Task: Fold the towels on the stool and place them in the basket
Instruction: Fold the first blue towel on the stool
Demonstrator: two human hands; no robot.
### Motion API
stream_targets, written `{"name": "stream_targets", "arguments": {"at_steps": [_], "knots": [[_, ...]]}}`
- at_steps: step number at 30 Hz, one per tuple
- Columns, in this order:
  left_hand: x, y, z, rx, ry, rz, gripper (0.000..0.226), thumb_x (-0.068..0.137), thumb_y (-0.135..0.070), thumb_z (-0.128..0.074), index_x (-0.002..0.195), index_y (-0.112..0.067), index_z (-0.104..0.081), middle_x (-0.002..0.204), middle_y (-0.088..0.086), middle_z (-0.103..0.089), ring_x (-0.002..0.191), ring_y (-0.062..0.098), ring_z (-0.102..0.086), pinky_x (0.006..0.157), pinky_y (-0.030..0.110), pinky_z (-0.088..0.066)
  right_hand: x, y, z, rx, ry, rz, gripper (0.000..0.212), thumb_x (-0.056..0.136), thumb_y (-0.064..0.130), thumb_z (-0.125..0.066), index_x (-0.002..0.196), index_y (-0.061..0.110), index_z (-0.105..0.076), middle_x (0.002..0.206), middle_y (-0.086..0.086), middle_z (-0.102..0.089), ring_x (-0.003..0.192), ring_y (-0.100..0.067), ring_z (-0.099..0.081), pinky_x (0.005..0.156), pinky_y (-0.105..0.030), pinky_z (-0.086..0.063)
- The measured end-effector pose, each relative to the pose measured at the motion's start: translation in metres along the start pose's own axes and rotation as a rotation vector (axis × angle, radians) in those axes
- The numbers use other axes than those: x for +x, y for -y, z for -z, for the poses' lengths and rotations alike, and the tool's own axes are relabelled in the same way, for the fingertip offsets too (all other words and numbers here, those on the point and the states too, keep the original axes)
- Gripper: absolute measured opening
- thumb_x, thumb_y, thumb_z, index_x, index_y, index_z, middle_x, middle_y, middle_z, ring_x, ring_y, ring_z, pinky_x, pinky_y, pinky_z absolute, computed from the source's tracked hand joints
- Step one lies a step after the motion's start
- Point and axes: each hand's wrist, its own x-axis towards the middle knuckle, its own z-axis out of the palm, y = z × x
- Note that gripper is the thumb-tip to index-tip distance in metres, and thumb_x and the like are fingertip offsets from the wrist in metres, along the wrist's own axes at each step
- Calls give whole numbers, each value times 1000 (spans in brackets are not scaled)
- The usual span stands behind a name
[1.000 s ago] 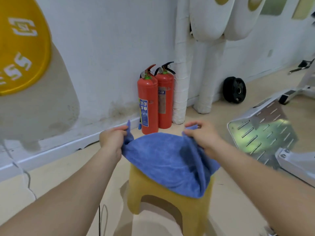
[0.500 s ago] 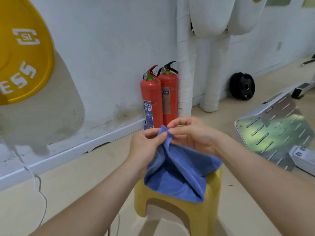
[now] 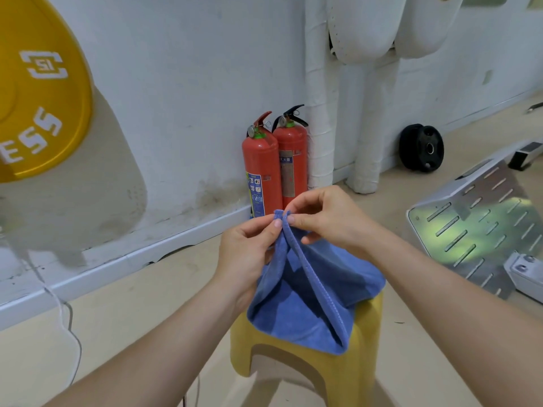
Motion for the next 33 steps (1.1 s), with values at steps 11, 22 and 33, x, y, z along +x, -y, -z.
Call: {"name": "stream_targets", "arguments": {"at_steps": [11, 22, 33], "knots": [[-4, -2, -6, 3, 32, -21, 21, 93, -8, -58, 108, -5, -71, 101, 10, -74, 98, 21, -70, 88, 30, -55, 1, -1, 2, -6, -36, 36, 11, 79, 8, -75, 86, 1, -69, 70, -5, -67, 64, -11, -63, 60, -23, -55], [-6, -5, -3, 438, 39, -257, 22, 95, -15, -56, 107, -21, -74, 98, -11, -75, 96, 1, -67, 84, 19, -52, 3, 3, 4, -107, -5, 48, 17, 81, 5, -72, 97, 10, -71, 78, 0, -67, 64, -2, -61, 56, -17, -52], [-9, -10, 5, 577, 158, -79, 32, 79, -3, -68, 99, -27, -58, 83, 3, -66, 69, 17, -62, 69, 31, -52, 10, 15, 15, -546, -239, 210, 9, 83, 17, -67, 77, 23, -68, 71, 13, -64, 70, -6, -60, 68, -21, -48]]}}
